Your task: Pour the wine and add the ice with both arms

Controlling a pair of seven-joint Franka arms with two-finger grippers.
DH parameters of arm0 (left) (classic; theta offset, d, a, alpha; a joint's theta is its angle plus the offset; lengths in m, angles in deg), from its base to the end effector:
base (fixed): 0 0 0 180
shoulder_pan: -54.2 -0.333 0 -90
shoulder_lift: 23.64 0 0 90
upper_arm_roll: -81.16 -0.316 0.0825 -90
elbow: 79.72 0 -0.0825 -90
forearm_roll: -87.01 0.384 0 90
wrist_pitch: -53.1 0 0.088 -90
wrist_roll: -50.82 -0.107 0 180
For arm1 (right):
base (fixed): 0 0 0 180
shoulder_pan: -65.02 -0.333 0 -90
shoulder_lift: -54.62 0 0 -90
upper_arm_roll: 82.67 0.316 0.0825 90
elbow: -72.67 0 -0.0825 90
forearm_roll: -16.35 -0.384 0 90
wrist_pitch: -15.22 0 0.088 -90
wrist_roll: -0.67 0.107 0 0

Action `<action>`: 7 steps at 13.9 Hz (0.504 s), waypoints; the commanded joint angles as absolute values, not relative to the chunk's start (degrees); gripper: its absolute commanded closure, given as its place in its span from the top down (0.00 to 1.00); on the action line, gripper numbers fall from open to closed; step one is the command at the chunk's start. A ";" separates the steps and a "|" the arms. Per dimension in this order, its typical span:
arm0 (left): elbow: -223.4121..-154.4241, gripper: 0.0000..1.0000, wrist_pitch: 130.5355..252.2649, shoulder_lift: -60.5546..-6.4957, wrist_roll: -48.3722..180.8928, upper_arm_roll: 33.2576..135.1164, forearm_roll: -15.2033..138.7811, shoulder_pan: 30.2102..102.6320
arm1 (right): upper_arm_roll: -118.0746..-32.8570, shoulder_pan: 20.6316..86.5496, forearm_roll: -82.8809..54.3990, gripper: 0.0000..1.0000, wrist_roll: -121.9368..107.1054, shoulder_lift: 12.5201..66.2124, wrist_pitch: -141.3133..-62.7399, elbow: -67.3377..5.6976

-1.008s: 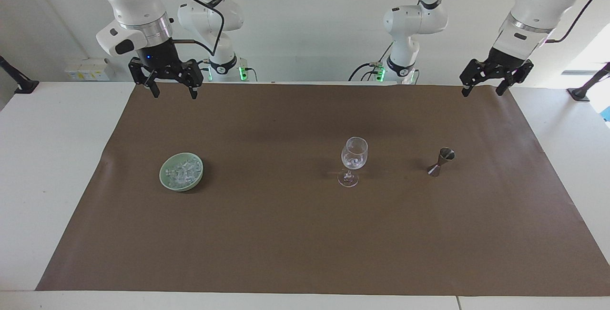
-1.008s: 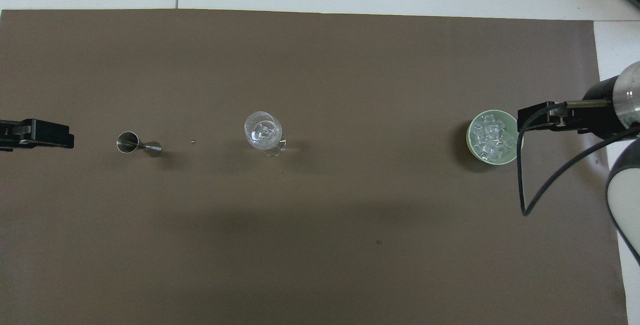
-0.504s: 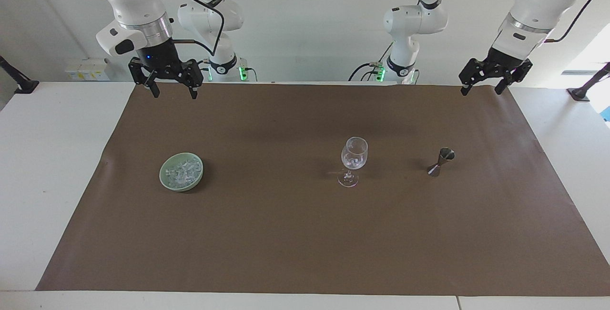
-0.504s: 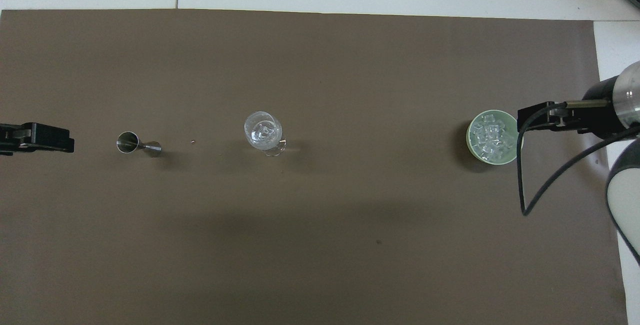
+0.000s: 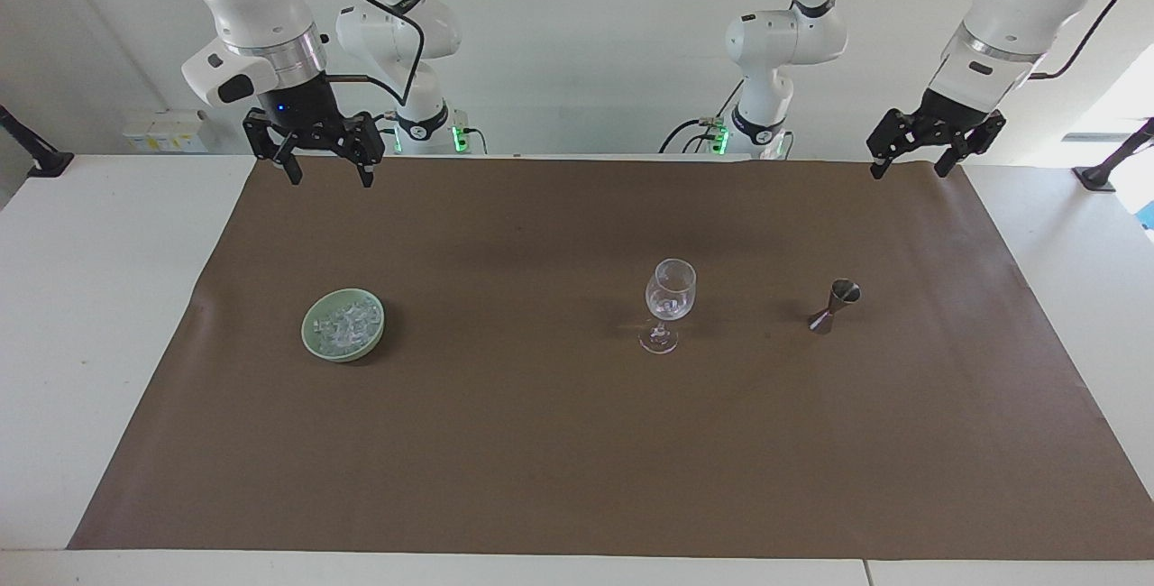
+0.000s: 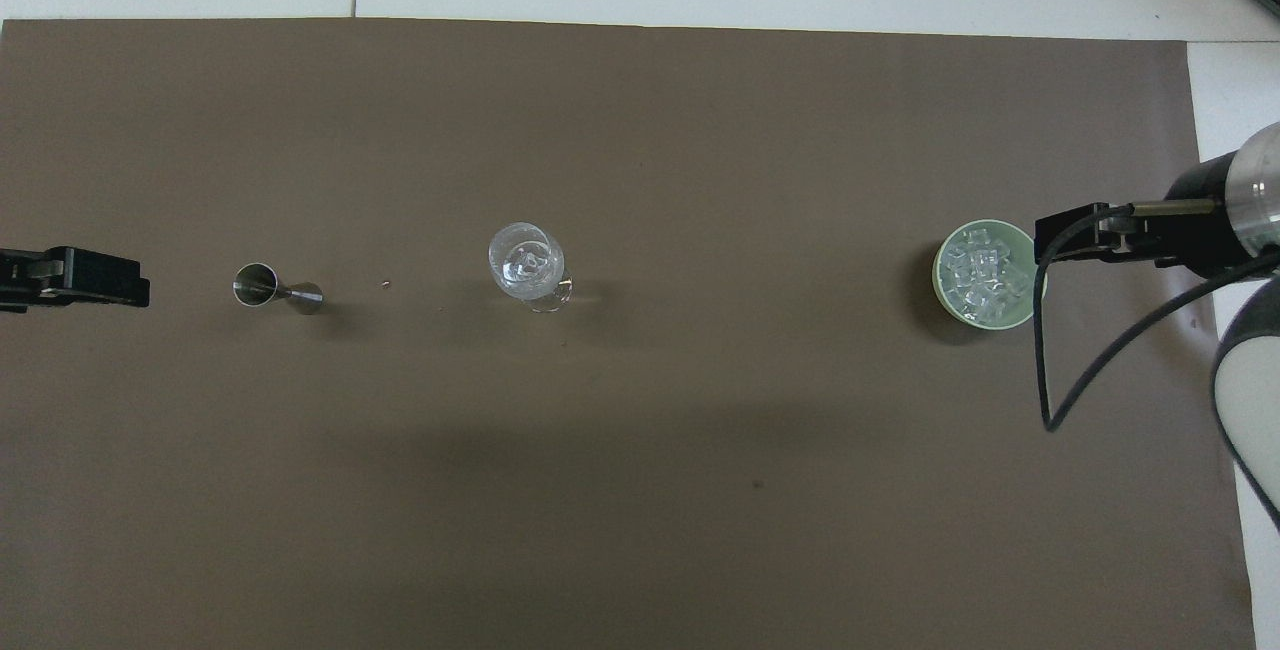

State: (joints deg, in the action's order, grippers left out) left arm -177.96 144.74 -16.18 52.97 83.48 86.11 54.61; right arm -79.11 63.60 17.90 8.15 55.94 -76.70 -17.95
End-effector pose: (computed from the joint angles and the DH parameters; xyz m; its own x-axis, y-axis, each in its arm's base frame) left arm 0.5148 -0.0276 0.6286 0.9999 -0.0094 0.0145 -0.0096 -0.9999 0.0110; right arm 0.5491 0.0454 0.6352 0.9979 -0.0427 0.0490 -0.0438 -0.9988 0.0223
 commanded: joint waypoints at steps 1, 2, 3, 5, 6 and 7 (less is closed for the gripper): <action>-178.60 1.00 144.07 -15.03 52.75 83.80 86.57 54.29 | -78.89 63.87 17.84 1.00 7.35 55.67 -75.66 -17.33; -178.60 1.00 144.16 -15.03 52.75 83.80 86.57 54.38 | -78.89 63.87 17.84 1.00 7.35 55.67 -75.66 -17.33; -178.60 1.00 144.16 -15.11 52.75 83.80 86.57 54.47 | -78.89 63.87 17.93 1.00 7.35 55.67 -75.66 -17.33; -178.60 1.00 144.16 -15.03 52.75 83.80 86.57 54.47 | -78.89 63.87 17.84 1.00 7.35 55.67 -75.66 -17.33; -178.68 1.00 144.16 -15.03 52.75 83.80 86.57 54.47 | -78.89 63.87 17.93 1.00 7.35 55.67 -75.66 -17.33; -178.60 1.00 144.25 -15.03 52.75 83.80 86.57 54.47 | -78.89 63.87 17.84 1.00 7.35 55.67 -75.66 -17.33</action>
State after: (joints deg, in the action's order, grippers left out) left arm -177.96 144.74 -16.16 52.97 83.64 86.11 54.62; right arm -79.11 63.60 17.90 8.15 55.94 -76.70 -17.95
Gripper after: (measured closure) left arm 0.000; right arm 0.000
